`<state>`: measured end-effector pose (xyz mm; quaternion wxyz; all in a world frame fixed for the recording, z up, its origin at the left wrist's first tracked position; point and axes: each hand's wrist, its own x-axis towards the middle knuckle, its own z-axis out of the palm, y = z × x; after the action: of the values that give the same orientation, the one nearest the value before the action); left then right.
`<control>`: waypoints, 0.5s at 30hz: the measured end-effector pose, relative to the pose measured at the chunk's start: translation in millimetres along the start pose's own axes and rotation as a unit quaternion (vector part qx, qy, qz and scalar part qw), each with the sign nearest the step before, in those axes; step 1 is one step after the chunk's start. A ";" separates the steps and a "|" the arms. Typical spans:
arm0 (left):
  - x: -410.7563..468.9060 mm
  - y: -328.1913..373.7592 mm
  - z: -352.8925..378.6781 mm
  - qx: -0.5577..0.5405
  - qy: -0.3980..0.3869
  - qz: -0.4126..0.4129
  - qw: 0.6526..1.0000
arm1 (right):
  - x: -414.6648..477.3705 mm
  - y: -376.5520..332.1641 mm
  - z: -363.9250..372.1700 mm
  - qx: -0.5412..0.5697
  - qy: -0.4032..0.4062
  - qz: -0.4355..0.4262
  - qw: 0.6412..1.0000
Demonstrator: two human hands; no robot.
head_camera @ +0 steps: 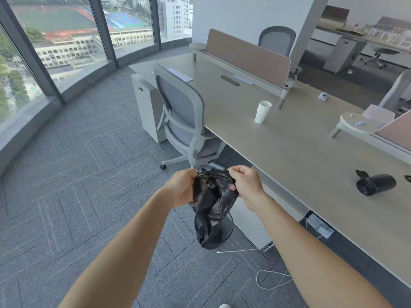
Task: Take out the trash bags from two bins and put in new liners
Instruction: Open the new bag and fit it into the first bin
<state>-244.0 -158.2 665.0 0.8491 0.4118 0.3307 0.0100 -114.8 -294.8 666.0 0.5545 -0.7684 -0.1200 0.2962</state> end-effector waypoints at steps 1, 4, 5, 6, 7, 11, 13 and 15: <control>1.3 -0.2 -1.3 -0.016 0.000 -0.005 1.000 | 0.2 -0.1 -1.8 0.000 -0.002 0.005 1.000; 0.2 2.5 -10.9 0.061 -0.024 -0.031 0.997 | 2.0 0.7 -13.4 -0.019 0.029 -0.004 0.999; -1.9 3.7 -13.3 0.110 -0.052 -0.049 0.991 | 0.2 -1.1 -17.7 -0.020 0.042 -0.007 0.999; -3.7 4.2 -14.5 0.163 -0.076 -0.070 0.981 | -1.5 -2.9 -21.6 -0.019 0.053 -0.013 0.998; -5.8 3.6 -12.8 0.215 -0.089 -0.086 0.969 | -2.9 -5.1 -24.7 -0.016 0.060 -0.019 0.998; -4.9 -5.7 -5.6 0.409 -0.073 -0.070 0.907 | -5.2 -11.9 -26.9 0.032 0.065 -0.040 0.997; -0.7 -10.5 -3.8 0.494 -0.065 -0.031 0.866 | -6.6 -15.1 -28.3 0.072 0.050 -0.034 0.996; -1.8 -11.8 -1.4 0.496 -0.036 0.020 0.868 | -8.4 -15.8 -35.2 0.108 0.006 -0.035 0.993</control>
<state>-249.2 -165.6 657.1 0.5445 0.7849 0.2528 -0.1535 -98.5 -321.0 690.6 0.6454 -0.7009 -0.1107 0.2828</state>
